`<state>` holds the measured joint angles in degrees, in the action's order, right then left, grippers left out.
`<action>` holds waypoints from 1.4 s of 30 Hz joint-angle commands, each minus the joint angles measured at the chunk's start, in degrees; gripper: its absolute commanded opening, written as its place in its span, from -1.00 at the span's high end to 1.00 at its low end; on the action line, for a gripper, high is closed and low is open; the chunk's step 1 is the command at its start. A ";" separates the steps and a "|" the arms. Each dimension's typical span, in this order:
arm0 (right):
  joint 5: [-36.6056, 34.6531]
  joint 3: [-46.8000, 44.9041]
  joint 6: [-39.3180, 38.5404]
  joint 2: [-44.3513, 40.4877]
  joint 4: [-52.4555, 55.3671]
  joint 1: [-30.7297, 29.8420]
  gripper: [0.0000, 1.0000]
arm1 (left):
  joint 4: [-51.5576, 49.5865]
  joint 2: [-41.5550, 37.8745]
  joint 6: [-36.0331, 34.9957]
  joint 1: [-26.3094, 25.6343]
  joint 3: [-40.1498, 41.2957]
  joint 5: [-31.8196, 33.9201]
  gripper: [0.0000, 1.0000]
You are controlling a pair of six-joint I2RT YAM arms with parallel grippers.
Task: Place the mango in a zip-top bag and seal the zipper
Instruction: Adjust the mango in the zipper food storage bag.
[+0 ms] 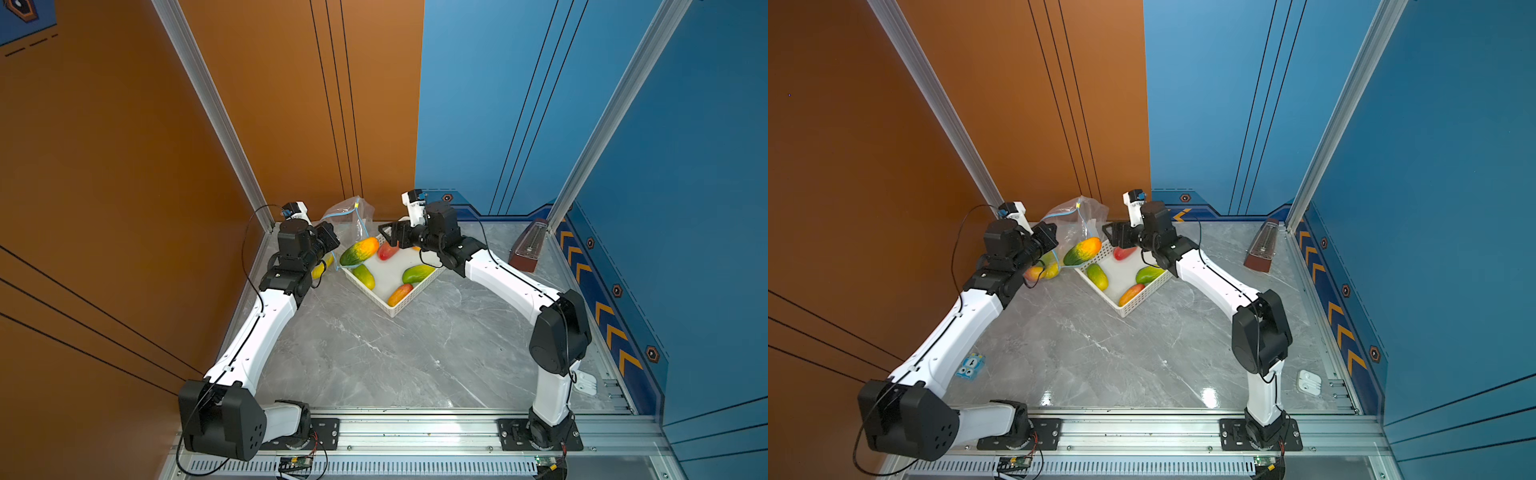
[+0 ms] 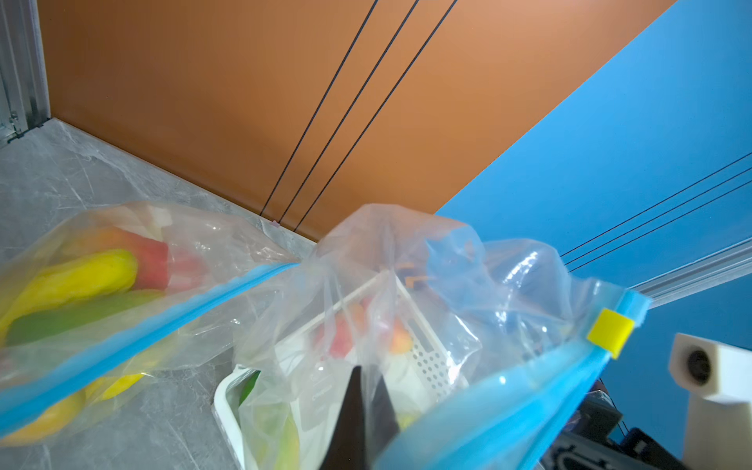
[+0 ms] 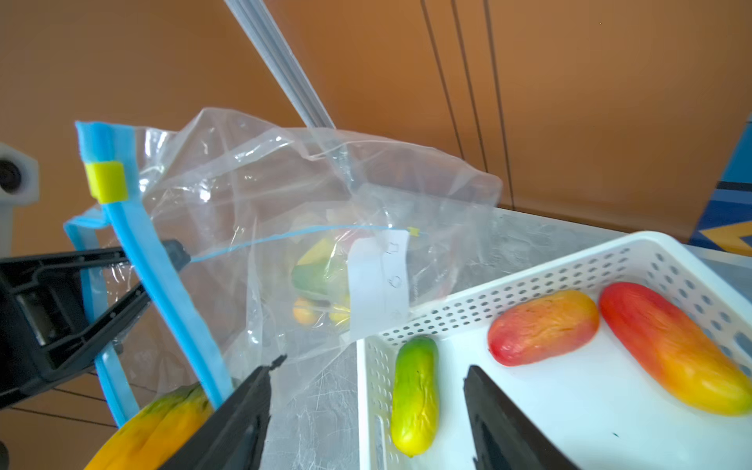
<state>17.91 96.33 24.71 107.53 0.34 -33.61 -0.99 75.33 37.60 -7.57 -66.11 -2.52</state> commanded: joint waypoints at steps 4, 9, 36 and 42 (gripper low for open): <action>8.44 -8.91 4.17 -8.89 -7.20 -0.83 -0.55 | 0.27 2.98 0.80 -0.77 -4.90 2.97 1.00; 11.54 -10.07 2.54 -7.74 -7.99 -3.99 -0.51 | 0.16 5.50 1.02 -1.66 -8.31 2.99 1.00; -9.54 16.45 -8.27 4.78 16.75 -13.93 0.31 | -2.30 5.38 -0.20 -4.64 -12.30 4.92 1.00; -21.15 22.17 -14.86 5.42 23.00 -16.70 0.44 | -5.03 4.01 0.28 -4.56 -12.54 6.39 1.00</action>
<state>4.56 115.81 14.68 112.84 17.50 -50.02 -4.27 81.23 38.44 -11.81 -77.08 2.00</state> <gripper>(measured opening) 0.430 0.045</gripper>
